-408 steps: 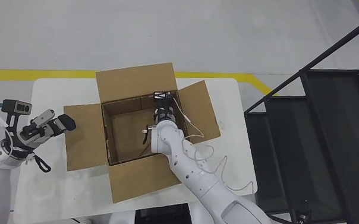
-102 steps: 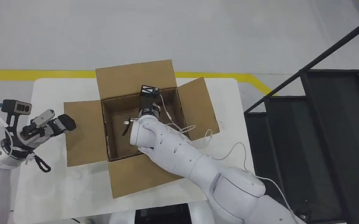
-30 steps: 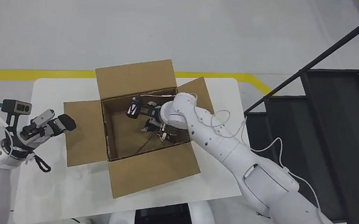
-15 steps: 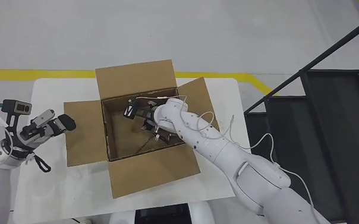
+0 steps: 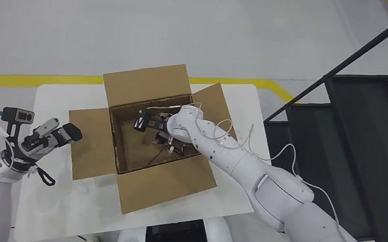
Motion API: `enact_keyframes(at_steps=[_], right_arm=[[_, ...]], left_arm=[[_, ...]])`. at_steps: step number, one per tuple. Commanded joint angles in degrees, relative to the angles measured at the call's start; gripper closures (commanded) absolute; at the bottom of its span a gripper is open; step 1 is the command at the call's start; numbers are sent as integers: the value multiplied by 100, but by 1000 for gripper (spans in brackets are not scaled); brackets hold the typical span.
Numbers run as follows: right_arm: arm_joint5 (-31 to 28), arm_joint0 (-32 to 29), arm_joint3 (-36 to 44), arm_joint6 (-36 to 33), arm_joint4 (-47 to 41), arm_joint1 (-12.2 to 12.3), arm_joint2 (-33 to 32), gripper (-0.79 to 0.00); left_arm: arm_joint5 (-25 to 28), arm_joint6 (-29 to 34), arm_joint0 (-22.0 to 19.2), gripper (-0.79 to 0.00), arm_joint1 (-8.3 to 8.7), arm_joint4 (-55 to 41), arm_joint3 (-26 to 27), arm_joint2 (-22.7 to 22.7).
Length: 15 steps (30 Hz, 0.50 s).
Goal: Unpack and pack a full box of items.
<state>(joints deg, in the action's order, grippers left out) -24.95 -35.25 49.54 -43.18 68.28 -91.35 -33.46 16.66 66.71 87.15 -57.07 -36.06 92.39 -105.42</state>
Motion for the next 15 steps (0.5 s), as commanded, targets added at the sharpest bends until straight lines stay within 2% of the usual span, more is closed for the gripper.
enact_keyframes(at_steps=[1,6,8,11,15], right_arm=[[-30,30,-30,-100,-158,-30,-32,-785],[-73,91,-187,-298,-516,-117,-76,-785],[-59,123,-273,-356,-654,-160,-84,-650],[1,172,-413,-324,-761,-226,-71,-542],[380,229,-611,-157,-780,-316,-64,-523]], left_arm=[[0,0,0,-785,0,0,0,0],[0,0,0,-785,0,0,0,0],[0,0,0,-785,0,0,0,0],[0,0,0,-785,0,0,0,0],[0,0,0,-785,0,0,0,0]])
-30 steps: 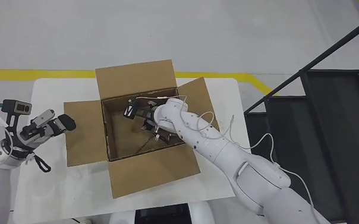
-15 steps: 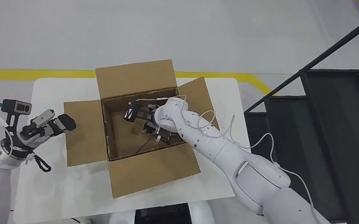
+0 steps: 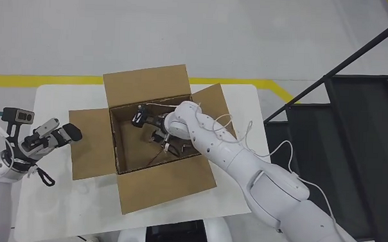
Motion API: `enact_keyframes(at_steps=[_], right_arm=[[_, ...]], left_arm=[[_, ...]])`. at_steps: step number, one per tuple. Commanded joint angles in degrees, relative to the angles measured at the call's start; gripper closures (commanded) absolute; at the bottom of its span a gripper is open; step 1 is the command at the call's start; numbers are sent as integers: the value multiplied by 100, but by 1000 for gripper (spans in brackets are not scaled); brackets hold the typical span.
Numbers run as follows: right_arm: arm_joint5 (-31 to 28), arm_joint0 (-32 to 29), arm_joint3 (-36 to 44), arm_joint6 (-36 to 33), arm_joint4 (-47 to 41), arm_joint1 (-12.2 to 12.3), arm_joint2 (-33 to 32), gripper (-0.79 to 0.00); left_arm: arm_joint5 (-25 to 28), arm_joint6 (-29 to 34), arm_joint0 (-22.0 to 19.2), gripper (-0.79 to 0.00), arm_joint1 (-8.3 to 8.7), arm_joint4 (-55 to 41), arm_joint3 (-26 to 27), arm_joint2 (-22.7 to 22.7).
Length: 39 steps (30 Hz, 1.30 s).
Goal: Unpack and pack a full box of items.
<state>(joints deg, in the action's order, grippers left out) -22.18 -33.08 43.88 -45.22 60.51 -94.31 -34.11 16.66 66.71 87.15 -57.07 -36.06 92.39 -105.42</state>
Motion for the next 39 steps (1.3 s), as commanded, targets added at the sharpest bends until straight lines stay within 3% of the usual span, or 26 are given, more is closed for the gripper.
enact_keyframes(at_steps=[1,3,7,9,17,20,26,34,39], right_arm=[[172,24,-86,94,-9,-40,0,-520],[335,54,-175,120,13,-78,8,-511],[692,101,-313,111,49,-152,18,-600],[802,119,-384,91,38,-187,17,-606],[933,214,-697,24,16,-320,41,-542],[1017,242,-825,58,58,-375,72,-446],[1328,229,-958,347,310,-484,182,-366],[1735,147,-878,441,986,-529,363,-376],[1491,165,-744,-48,1271,-501,402,-413]], left_arm=[[0,0,0,-785,0,0,0,0],[0,0,0,-785,0,0,0,0],[0,0,0,-785,0,0,0,0],[0,0,0,-785,0,0,0,0],[0,0,0,-785,0,0,0,0],[0,0,0,-785,0,0,0,0],[0,0,0,-785,0,0,0,0],[0,0,0,-785,0,0,0,0],[0,0,0,-785,0,0,0,0]])
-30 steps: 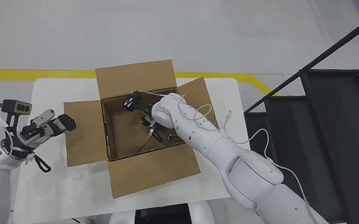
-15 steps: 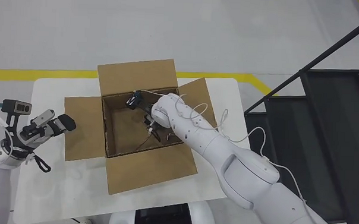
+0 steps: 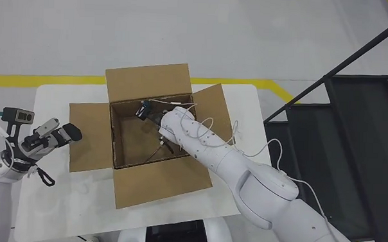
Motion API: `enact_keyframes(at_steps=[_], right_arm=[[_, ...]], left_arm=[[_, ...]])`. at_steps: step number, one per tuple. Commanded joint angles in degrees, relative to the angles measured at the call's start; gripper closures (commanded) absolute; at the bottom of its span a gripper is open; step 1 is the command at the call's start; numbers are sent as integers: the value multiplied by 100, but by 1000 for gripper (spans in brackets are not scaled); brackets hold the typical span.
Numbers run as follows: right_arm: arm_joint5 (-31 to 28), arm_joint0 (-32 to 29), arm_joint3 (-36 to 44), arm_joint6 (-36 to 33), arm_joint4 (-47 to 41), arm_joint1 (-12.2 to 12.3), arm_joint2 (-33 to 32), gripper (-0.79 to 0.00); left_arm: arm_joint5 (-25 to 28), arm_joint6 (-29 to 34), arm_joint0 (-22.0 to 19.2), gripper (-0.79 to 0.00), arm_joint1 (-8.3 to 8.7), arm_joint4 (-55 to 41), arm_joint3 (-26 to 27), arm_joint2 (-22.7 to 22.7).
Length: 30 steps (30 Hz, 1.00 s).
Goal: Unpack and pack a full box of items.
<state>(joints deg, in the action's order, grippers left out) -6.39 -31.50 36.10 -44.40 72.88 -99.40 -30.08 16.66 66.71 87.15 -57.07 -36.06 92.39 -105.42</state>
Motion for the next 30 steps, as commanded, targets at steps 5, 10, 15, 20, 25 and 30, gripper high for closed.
enact_keyframes(at_steps=[5,10,15,20,25,30], right_arm=[[-352,8,283,-413,251,72,-44,-388],[-763,-50,521,-215,497,164,-95,-369],[-838,-53,474,-53,898,220,-94,-332],[-942,-67,403,-86,1153,217,-59,-320],[-1111,-62,294,-99,1208,174,-52,-323],[-1208,-44,193,-71,1264,110,-27,-329]], left_arm=[[0,0,0,-785,0,0,0,0],[0,0,0,-785,0,0,0,0],[0,0,0,-785,0,0,0,0],[0,0,0,-785,0,0,0,0],[0,0,0,-785,0,0,0,0],[0,0,0,-785,0,0,0,0]])
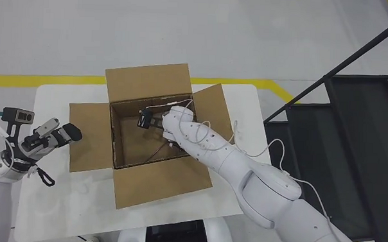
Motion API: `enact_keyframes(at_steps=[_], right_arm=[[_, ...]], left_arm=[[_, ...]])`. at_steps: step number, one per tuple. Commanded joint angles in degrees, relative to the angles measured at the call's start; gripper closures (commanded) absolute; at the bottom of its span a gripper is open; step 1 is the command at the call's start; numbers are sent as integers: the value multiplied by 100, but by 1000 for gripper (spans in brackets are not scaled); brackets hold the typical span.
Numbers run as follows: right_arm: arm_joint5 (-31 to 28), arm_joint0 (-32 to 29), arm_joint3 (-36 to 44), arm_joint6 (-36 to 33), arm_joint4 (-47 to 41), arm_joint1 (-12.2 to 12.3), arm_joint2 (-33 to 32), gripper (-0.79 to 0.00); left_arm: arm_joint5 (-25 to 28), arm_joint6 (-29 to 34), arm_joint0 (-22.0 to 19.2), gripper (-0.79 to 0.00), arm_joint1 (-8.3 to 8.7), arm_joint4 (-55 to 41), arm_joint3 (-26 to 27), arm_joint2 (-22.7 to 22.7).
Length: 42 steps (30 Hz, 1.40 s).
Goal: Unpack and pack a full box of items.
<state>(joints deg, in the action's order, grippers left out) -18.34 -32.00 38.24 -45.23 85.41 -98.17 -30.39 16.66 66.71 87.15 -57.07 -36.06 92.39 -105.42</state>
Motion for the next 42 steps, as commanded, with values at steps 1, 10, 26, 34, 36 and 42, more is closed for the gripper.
enact_keyframes(at_steps=[1,10,26,34,36,42], right_arm=[[-34,15,-42,27,19,-27,8,-323],[-168,152,-320,76,166,-180,84,-314],[-494,391,-1045,338,290,-478,191,-289],[-655,522,-1377,468,340,-629,237,-252],[-703,552,-1444,496,367,-666,256,-200],[-851,610,-1639,565,446,-779,319,0]], left_arm=[[0,0,0,-785,0,0,0,0],[0,0,0,-785,0,0,0,0],[0,0,0,-785,0,0,0,0],[0,0,0,-785,0,0,0,0],[0,0,0,-785,0,0,0,0],[0,0,0,-785,0,0,0,0]])
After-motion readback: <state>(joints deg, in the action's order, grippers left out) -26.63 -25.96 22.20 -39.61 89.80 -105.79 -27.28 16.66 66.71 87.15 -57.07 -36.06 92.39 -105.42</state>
